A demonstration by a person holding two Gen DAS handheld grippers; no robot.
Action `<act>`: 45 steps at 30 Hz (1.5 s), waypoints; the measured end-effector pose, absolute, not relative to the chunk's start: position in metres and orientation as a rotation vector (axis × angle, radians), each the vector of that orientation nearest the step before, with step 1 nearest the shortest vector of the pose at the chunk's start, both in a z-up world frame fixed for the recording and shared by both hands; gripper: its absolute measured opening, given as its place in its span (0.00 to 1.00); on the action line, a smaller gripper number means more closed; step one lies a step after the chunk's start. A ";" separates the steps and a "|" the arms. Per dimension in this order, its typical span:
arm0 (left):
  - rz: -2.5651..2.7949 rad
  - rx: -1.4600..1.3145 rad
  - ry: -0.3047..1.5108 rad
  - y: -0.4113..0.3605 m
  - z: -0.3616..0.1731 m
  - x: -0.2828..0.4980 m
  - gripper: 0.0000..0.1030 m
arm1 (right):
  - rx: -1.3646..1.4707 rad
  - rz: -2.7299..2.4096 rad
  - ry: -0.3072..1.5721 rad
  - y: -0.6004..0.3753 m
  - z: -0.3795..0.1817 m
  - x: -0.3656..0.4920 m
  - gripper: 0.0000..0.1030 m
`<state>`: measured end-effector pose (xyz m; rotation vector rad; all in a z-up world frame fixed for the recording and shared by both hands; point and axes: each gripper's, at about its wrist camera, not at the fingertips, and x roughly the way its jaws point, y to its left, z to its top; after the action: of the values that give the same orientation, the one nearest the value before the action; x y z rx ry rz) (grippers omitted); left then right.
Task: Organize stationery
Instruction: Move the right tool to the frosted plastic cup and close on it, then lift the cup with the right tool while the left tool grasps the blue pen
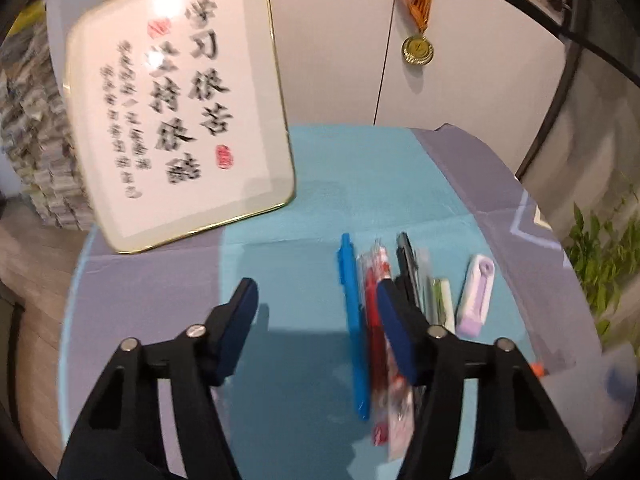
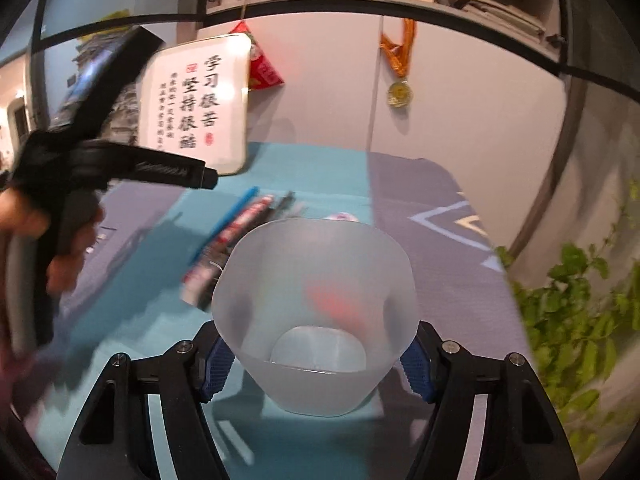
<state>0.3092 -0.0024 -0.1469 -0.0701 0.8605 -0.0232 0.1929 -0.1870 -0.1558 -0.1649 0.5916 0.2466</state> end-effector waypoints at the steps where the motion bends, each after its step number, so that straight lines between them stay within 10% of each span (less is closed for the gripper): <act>1: -0.023 -0.088 0.870 -0.002 -0.149 0.315 0.55 | -0.174 0.228 0.586 -0.191 -0.156 0.193 0.69; 8: -0.033 -0.121 0.954 -0.010 -0.163 0.348 0.25 | -0.136 0.253 0.555 -0.211 -0.161 0.192 0.69; 18: 0.019 -0.166 1.006 -0.011 -0.177 0.373 0.26 | -0.126 0.269 0.573 -0.211 -0.164 0.193 0.69; 21: 0.021 -0.165 0.999 -0.012 -0.180 0.374 0.11 | -0.122 0.275 0.571 -0.209 -0.164 0.191 0.69; 45: -0.291 -0.119 0.571 -0.055 -0.034 0.207 0.11 | -0.170 0.266 0.552 -0.197 -0.163 0.167 0.69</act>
<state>0.2071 -0.0547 -0.0337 -0.1188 0.5714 -0.2911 0.1674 -0.1967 -0.1633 -0.1696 0.5523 0.2659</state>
